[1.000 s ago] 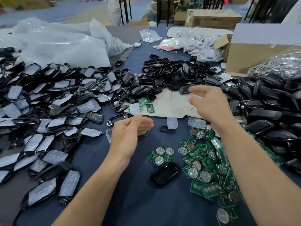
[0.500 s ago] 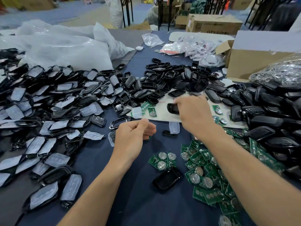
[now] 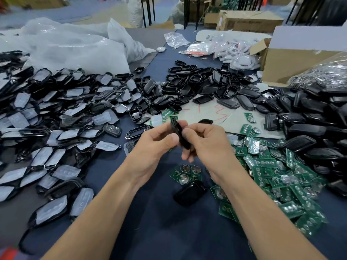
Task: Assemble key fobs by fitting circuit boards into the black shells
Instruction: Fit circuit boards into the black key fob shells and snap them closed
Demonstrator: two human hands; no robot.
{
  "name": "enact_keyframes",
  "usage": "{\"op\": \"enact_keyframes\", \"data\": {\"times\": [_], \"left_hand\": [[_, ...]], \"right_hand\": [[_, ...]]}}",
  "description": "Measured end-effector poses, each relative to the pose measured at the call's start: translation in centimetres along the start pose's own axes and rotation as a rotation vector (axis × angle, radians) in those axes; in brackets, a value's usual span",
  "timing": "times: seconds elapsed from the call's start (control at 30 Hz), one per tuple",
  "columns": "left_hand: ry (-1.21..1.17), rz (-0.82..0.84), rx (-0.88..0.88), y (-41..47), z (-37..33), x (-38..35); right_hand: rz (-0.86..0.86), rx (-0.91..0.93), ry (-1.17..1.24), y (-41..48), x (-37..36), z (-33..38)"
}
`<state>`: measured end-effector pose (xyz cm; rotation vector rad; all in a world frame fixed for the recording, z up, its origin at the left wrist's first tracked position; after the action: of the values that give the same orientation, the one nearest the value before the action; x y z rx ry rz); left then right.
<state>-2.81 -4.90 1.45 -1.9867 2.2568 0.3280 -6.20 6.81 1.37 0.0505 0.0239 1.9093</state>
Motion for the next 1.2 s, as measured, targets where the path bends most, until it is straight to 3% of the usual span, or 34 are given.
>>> {"op": "enact_keyframes", "data": {"times": [0.1,0.17,0.23,0.4,0.57,0.77,0.9,1.0,1.1,1.2], "left_hand": [[-0.024,-0.049,-0.009,0.0,-0.3,0.3],[-0.077,-0.173,0.040,0.0,0.1,1.9],[-0.129,-0.189,0.092,0.0,0.4,2.8],[-0.208,-0.221,0.184,-0.2,1.0,3.7],[-0.259,-0.288,0.293,-0.4,1.9,4.0],[-0.335,-0.394,0.266,-0.5,1.2,5.3],[-0.353,-0.428,0.243,-0.6,1.1,5.8],[-0.320,-0.438,0.258,-0.8,1.3,5.7],[-0.292,-0.436,0.261,-0.8,1.4,5.6],[-0.245,-0.426,0.261,-0.7,1.5,5.4]], "right_hand": [[-0.106,0.022,-0.112,-0.2,1.4,0.3],[-0.307,0.083,-0.315,-0.2,4.4,1.0],[-0.410,0.131,-0.549,-0.4,6.5,2.2],[-0.157,0.120,-0.857,0.0,5.4,1.5],[-0.074,0.182,-0.838,0.2,4.2,1.5],[0.040,0.299,-0.901,0.2,0.2,1.5],[0.162,0.354,-1.073,0.1,-3.5,0.7],[0.157,0.367,-1.163,0.2,-3.7,0.8],[0.076,0.342,-0.992,0.1,-2.3,1.4],[-0.056,0.186,-0.502,0.1,0.6,1.0]]}}
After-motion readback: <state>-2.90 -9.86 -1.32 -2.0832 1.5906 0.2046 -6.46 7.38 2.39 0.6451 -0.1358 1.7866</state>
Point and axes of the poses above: each hand's wrist, its own y-axis towards the middle knuckle, its own x-axis out of the back of the hand, z = x × y, the point moved 9 cm from there along y, towards the middle knuckle, and after that the axes turned 4 degrees about x, right-handed, at the moved point
